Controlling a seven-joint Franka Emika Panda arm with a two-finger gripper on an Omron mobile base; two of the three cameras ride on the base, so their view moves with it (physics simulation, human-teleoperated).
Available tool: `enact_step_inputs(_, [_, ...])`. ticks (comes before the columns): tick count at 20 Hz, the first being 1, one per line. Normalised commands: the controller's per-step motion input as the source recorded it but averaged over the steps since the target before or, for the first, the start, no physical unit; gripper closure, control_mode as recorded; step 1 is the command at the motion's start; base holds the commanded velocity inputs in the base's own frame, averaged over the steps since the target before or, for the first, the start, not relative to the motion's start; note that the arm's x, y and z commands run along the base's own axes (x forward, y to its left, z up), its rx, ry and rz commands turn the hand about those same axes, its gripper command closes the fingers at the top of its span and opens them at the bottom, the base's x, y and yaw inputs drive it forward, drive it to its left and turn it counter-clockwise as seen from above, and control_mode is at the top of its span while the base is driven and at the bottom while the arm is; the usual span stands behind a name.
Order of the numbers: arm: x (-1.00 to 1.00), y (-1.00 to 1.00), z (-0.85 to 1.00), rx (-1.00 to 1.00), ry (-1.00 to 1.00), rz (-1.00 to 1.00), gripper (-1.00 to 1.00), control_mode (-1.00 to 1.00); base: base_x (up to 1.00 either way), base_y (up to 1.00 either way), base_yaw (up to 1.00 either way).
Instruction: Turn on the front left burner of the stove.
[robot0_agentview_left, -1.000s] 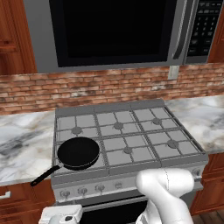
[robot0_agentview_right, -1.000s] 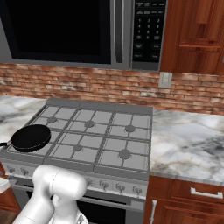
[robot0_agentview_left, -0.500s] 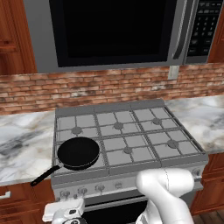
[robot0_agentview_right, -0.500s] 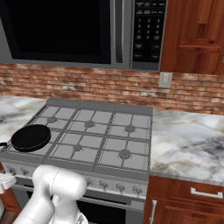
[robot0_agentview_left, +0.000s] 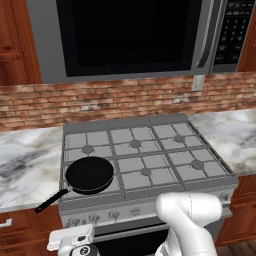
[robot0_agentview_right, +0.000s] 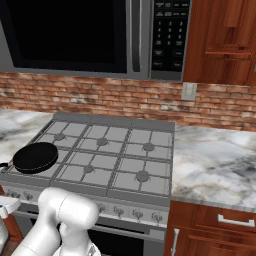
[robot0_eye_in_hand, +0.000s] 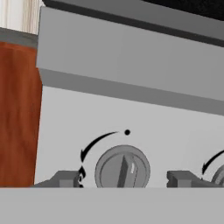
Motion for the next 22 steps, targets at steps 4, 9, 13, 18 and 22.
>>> enact_step_inputs(4, [0.20, 0.20, -0.32, 0.00, 0.00, 0.00, -1.00, -1.00, 0.00, 0.00, 0.00])
enact_step_inputs(9, [0.20, 0.03, -0.17, 0.00, 0.00, 0.00, -1.00, -1.00, 0.00, 0.00, 0.00])
enact_step_inputs(13, [0.14, 0.01, -0.12, 0.00, 0.02, 0.00, 1.00, -1.00, 0.00, 0.00, 0.00])
enact_step_inputs(18, [0.04, 0.01, -0.01, -0.02, 0.05, 0.00, 1.00, -1.00, 0.00, 0.00, 0.00])
enact_step_inputs(22, [0.00, 0.00, 0.00, 0.00, 0.00, 0.00, 1.00, -1.00, 0.00, 0.00, 0.00])
